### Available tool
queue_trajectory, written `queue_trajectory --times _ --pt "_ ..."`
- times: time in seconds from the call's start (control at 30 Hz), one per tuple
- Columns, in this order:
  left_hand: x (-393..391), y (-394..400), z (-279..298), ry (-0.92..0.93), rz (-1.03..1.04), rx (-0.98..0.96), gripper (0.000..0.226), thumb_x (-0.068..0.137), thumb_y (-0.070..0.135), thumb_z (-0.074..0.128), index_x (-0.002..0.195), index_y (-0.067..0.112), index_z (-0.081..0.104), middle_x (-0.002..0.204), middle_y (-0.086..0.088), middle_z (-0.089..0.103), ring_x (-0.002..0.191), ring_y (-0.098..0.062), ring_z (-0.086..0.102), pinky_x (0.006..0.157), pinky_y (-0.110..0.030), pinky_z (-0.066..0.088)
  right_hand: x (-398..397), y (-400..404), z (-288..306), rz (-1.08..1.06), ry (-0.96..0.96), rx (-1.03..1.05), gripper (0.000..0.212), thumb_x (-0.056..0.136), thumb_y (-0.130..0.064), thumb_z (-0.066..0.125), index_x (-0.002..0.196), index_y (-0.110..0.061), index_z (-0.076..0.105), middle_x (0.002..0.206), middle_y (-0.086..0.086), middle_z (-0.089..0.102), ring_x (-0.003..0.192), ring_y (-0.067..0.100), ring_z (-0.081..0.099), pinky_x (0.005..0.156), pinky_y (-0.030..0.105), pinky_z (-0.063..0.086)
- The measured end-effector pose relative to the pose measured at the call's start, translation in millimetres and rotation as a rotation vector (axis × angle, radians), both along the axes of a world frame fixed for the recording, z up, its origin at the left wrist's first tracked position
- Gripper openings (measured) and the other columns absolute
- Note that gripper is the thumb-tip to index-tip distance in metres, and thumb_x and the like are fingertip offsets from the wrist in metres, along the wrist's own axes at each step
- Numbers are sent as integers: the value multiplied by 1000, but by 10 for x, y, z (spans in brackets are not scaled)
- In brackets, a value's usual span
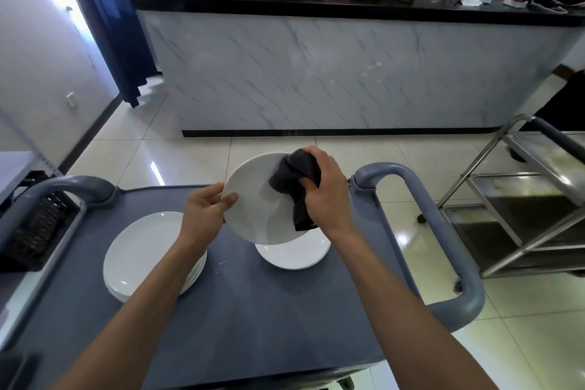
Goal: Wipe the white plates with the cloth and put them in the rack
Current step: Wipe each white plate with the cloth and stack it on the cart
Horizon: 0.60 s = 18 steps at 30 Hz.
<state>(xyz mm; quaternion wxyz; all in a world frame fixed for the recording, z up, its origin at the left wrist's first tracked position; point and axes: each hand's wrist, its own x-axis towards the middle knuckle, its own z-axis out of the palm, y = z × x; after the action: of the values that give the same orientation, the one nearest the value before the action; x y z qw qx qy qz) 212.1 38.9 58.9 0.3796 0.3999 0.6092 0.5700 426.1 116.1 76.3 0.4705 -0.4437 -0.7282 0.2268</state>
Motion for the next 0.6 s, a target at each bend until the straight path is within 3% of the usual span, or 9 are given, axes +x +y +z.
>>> queue_trajectory --times 0.13,0.3,0.37,0.43,0.5,0.6 --pt "49 -4 -106 -168 24 -47 20 95 4 64 111 10 73 97 -7 78 92 -29 71 78 -40 63 -9 -41 -17 -48 -68 98 52 82 4 61 126 -23 57 112 -3 61 103 20 52 89 28 41" --pt "94 -32 -181 -298 0 -134 27 97 0 53 108 11 74 100 -7 76 101 -33 67 86 -42 60 16 -86 -18 -43 -66 199 44 86 3 63 124 -21 61 112 -4 64 101 22 55 86 26 43" --pt "84 -53 -213 -346 -8 -174 28 98 11 51 113 14 73 114 -10 72 112 -33 64 95 -50 52 41 -86 -9 -47 -43 221 43 87 3 64 123 -20 62 112 -4 65 101 23 56 86 24 43" --pt "59 -96 -285 -439 64 -229 28 98 26 51 114 15 71 124 -13 67 114 -30 62 93 -51 50 55 -91 -2 -53 -29 252 43 87 5 64 123 -19 62 113 -3 65 102 23 57 86 23 43" --pt "34 -130 -343 -510 128 -389 37 99 42 51 112 10 66 124 -17 66 108 -31 63 87 -48 50 59 -92 -10 -65 -28 292 45 86 7 64 123 -19 62 114 -1 66 101 24 57 85 24 45" --pt "12 -141 -325 -604 18 -583 65 95 65 45 106 4 66 112 -18 71 101 -36 67 81 -43 48 45 -77 -81 -60 -56 362 43 86 8 63 122 -15 64 115 3 66 103 26 58 89 25 45"
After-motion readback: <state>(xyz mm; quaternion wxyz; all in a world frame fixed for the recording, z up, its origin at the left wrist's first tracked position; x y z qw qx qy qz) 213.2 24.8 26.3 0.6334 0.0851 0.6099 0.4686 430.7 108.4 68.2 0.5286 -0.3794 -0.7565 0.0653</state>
